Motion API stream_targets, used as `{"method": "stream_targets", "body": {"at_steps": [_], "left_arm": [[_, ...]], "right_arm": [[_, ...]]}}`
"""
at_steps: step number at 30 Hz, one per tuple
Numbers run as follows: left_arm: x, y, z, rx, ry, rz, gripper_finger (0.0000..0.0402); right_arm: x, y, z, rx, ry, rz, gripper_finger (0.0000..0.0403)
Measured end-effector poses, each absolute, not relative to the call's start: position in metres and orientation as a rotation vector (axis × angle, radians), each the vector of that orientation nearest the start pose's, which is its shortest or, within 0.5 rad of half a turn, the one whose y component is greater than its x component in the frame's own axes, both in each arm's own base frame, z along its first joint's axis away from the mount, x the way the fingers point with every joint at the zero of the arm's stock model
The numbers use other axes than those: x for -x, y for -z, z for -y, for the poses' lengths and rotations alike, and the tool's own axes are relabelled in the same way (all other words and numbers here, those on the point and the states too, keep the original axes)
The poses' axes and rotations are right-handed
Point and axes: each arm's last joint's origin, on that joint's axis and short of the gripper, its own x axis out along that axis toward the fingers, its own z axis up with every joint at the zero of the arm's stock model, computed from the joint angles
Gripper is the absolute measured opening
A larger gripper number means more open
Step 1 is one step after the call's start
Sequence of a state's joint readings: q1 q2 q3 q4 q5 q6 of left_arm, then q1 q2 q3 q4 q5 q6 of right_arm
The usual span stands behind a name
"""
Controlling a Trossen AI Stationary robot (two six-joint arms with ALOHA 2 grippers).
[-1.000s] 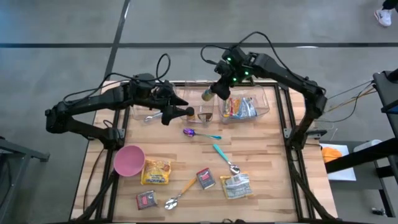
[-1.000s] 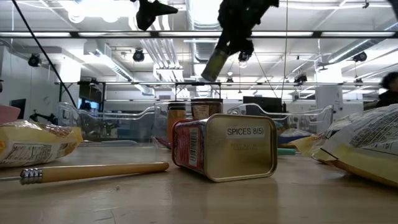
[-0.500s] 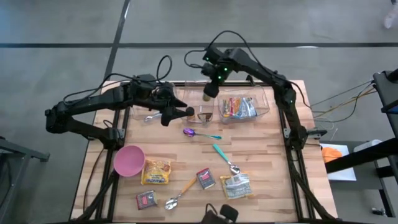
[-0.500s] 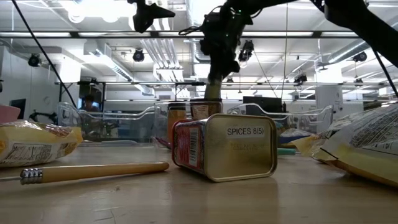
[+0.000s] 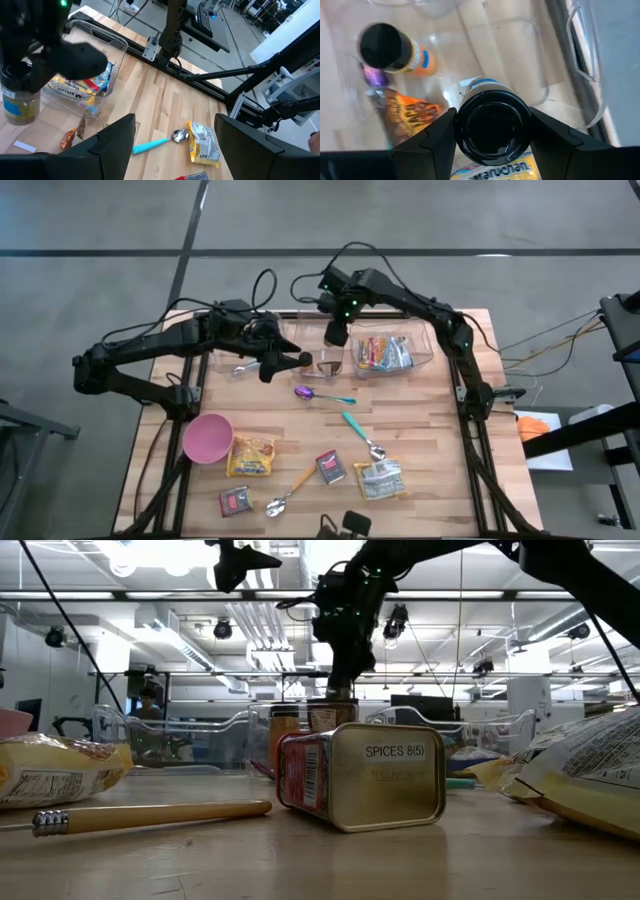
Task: Pick & Place Food Item
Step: Put the black seasoning bottle into the middle transparent bin
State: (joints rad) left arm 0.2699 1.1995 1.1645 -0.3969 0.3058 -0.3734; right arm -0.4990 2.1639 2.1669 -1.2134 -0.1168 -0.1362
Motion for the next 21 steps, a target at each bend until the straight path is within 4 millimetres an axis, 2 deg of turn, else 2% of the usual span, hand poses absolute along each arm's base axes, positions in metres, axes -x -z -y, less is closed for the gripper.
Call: {"method": "stream_targets", "body": {"at_steps": [9, 21], "left_arm": [[-0.251, -0.361, -0.060, 0.484, -0.044, -0.417, 0.0280], [-0.251, -0.361, -0.060, 0.484, -0.044, -0.418, 0.0280]], "right_arm": [[-0.397, -0.255, 0.203, -0.251, 0.238, -1.254, 0.0199], [-0.405, -0.232, 0.188, -0.208, 0.188, -1.265, 0.0199]]}}
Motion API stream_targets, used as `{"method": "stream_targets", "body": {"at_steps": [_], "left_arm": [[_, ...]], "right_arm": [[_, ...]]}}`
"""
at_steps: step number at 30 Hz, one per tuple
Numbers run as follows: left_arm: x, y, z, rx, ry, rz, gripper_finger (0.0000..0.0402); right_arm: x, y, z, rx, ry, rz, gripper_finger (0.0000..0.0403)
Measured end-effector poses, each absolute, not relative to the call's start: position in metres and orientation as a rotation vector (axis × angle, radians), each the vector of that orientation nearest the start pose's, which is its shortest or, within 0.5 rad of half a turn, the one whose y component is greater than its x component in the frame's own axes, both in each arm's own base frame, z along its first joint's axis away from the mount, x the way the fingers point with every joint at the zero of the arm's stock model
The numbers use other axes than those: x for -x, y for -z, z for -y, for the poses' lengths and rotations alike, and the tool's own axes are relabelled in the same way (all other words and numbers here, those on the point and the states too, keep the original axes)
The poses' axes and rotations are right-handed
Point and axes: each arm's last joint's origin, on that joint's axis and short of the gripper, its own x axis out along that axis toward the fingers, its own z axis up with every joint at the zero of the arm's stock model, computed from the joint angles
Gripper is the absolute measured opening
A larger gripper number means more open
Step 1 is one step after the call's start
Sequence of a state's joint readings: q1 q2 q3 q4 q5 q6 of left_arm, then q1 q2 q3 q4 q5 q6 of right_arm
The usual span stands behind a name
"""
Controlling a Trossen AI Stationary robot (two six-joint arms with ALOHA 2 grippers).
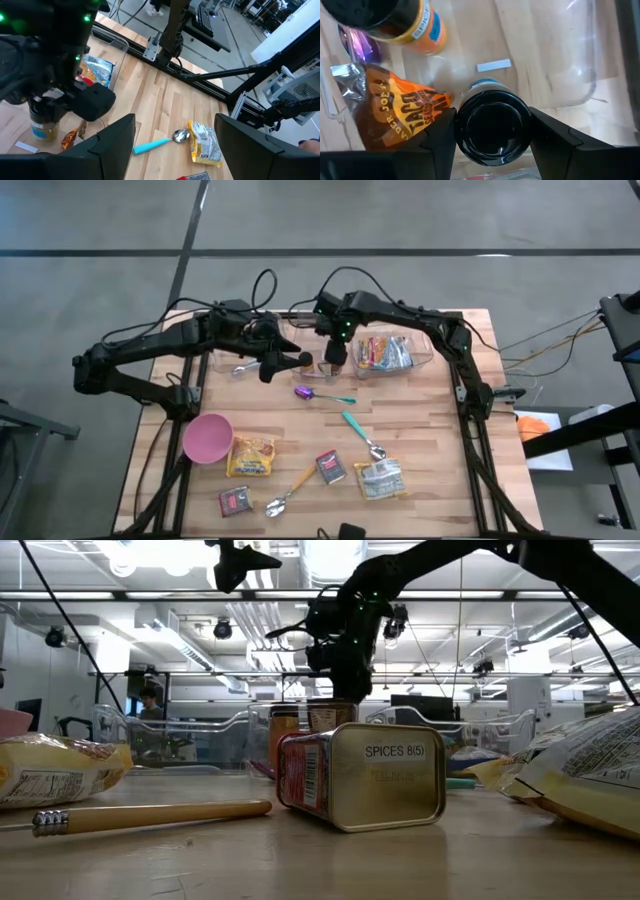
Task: Pick & Place Food Item
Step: Put the black seasoning bottle into the middle transparent bin
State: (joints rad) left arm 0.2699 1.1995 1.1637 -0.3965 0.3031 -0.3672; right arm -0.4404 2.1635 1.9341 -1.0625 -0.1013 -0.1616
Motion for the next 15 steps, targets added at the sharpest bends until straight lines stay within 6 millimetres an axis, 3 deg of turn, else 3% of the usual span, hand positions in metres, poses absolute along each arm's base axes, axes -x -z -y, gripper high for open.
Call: {"method": "stream_targets", "body": {"at_steps": [8, 15], "left_arm": [[-0.2507, -0.3583, -0.0604, 0.483, -0.045, -0.427, 0.0280], [-0.2507, -0.3582, -0.0604, 0.483, -0.045, -0.428, 0.0280]], "right_arm": [[-0.4035, -0.2266, 0.1855, -0.212, 0.178, -1.280, 0.0200], [-0.4056, -0.2329, 0.1853, -0.209, 0.174, -1.264, 0.0287]]}}
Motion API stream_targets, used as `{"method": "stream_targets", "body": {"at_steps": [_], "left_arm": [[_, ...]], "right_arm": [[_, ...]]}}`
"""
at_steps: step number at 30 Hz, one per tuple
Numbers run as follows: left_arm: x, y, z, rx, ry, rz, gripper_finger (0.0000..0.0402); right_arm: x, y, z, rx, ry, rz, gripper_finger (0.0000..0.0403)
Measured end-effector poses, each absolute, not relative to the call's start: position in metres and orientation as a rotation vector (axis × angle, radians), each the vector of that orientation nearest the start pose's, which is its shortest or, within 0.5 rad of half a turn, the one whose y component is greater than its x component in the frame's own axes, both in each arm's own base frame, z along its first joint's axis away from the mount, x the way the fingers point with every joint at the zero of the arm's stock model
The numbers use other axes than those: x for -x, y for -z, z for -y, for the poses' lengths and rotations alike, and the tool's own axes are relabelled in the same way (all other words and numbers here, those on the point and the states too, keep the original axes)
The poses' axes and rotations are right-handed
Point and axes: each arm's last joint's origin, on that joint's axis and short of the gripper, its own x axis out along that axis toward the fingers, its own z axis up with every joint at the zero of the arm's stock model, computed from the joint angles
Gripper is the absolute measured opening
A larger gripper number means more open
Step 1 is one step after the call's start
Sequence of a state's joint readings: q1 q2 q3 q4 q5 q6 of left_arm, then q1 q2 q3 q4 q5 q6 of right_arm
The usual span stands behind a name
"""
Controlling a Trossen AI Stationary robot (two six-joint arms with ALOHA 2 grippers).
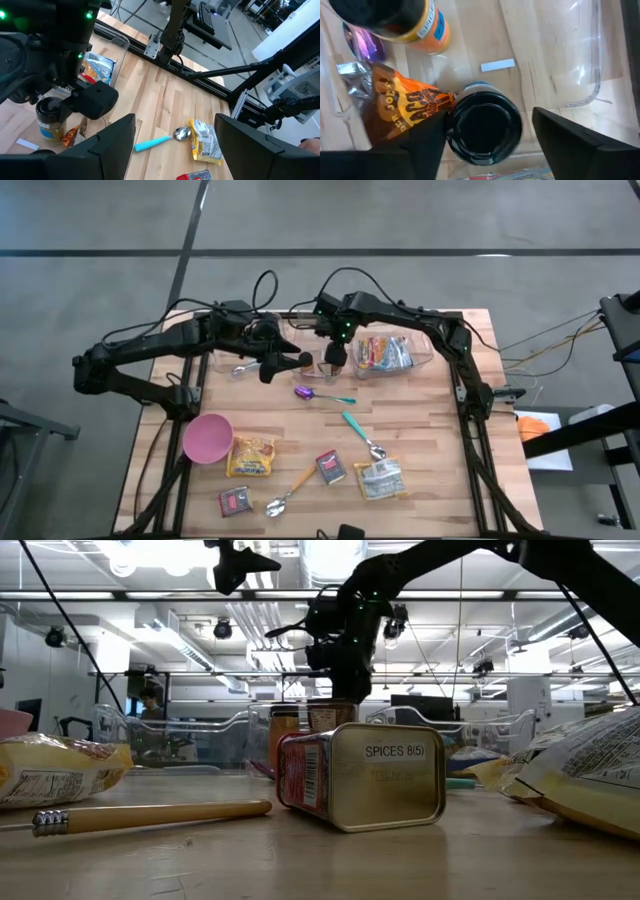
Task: Pick & Place Food Item
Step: Put the black seasoning bottle into the middle transparent bin, then put the light blue spoon into the left transparent bin
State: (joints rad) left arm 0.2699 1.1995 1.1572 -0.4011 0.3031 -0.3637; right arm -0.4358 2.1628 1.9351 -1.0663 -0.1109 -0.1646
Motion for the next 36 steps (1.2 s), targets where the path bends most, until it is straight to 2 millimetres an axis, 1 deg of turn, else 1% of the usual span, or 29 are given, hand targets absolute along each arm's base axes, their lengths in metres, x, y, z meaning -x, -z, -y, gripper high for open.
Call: {"method": "stream_targets", "body": {"at_steps": [3, 6, 9, 15, 19, 22, 25, 28, 32, 36], "left_arm": [[-0.251, -0.358, -0.060, 0.483, -0.045, -0.428, 0.0280], [-0.250, -0.358, -0.060, 0.485, -0.047, -0.436, 0.0280], [-0.250, -0.356, -0.060, 0.490, -0.050, -0.451, 0.0280], [-0.249, -0.356, -0.060, 0.491, -0.051, -0.458, 0.0280], [-0.249, -0.355, -0.060, 0.487, -0.050, -0.461, 0.0281], [-0.248, -0.354, -0.060, 0.477, -0.049, -0.478, 0.0281], [-0.248, -0.353, -0.060, 0.475, -0.050, -0.488, 0.0281], [-0.248, -0.352, -0.060, 0.463, -0.047, -0.495, 0.0281], [-0.248, -0.352, -0.060, 0.428, -0.038, -0.494, 0.0281], [-0.251, -0.348, -0.060, 0.426, -0.035, -0.495, 0.0281]], "right_arm": [[-0.407, -0.237, 0.186, -0.215, 0.181, -1.251, 0.0308], [-0.407, -0.243, 0.186, -0.213, 0.184, -1.238, 0.0313], [-0.405, -0.254, 0.185, -0.219, 0.193, -1.234, 0.0315], [-0.396, -0.285, 0.180, -0.231, 0.216, -1.213, 0.0316], [-0.384, -0.312, 0.168, -0.250, 0.231, -1.186, 0.0317], [-0.370, -0.327, 0.153, -0.286, 0.245, -1.186, 0.0317], [-0.357, -0.337, 0.133, -0.316, 0.248, -1.185, 0.0317], [-0.340, -0.341, 0.111, -0.344, 0.244, -1.171, 0.0317], [-0.317, -0.338, 0.079, -0.414, 0.257, -1.099, 0.0317], [-0.297, -0.325, 0.043, -0.515, 0.285, -1.037, 0.0317]]}}
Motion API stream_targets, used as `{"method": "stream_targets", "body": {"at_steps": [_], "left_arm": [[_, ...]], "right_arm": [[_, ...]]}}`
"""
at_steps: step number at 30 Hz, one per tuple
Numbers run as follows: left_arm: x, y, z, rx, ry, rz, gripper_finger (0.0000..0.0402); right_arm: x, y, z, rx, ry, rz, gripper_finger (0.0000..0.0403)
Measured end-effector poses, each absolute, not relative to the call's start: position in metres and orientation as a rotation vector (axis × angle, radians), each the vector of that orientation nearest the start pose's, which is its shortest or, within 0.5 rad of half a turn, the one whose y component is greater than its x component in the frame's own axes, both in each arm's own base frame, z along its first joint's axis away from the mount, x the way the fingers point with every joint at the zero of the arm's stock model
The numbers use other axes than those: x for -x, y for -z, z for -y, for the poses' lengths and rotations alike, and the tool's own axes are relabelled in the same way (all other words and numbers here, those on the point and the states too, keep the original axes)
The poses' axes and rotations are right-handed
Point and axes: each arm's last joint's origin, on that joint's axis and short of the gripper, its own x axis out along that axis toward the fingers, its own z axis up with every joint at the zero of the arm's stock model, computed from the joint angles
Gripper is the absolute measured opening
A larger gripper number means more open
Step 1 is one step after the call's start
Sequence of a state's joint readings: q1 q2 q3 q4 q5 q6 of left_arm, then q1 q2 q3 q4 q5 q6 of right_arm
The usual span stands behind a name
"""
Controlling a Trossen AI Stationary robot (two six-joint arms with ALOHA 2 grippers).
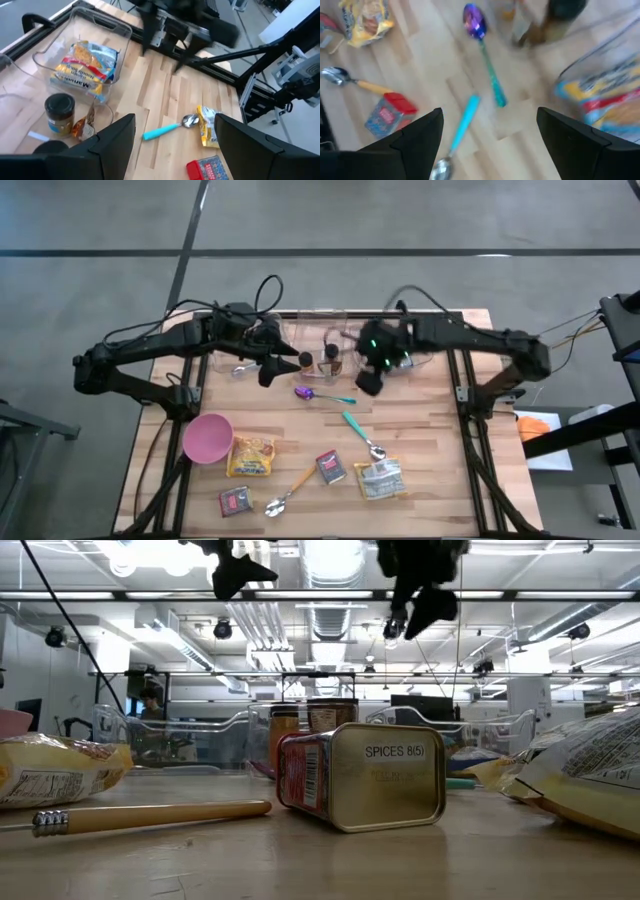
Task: Pick & Place Food Item
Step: Put the light blue spoon into the left transparent bin
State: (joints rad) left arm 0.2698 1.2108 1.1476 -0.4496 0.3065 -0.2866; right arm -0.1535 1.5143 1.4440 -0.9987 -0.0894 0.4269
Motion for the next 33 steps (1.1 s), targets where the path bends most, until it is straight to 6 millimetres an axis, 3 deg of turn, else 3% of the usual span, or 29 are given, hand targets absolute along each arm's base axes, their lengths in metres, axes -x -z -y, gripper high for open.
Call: {"method": "stream_targets", "body": {"at_steps": [7, 14, 19, 27, 33], "left_arm": [[-0.265, -0.330, -0.063, 0.439, 0.008, -0.511, 0.0281], [-0.274, -0.320, -0.064, 0.450, 0.022, -0.536, 0.0281], [-0.275, -0.319, -0.065, 0.429, 0.027, -0.535, 0.0281], [-0.275, -0.319, -0.065, 0.425, 0.028, -0.538, 0.0281], [-0.275, -0.319, -0.064, 0.434, 0.052, -0.543, 0.0281]], "right_arm": [[-0.286, -0.284, -0.006, -0.586, 0.386, -1.069, 0.0317], [-0.285, -0.243, -0.040, -0.677, 0.454, -1.121, 0.0317], [-0.290, -0.218, -0.056, -0.761, 0.494, -1.120, 0.0292], [-0.310, -0.185, -0.071, -0.727, 0.533, -1.224, 0.0215], [-0.329, -0.165, -0.076, -0.672, 0.509, -1.297, 0.0199]]}}
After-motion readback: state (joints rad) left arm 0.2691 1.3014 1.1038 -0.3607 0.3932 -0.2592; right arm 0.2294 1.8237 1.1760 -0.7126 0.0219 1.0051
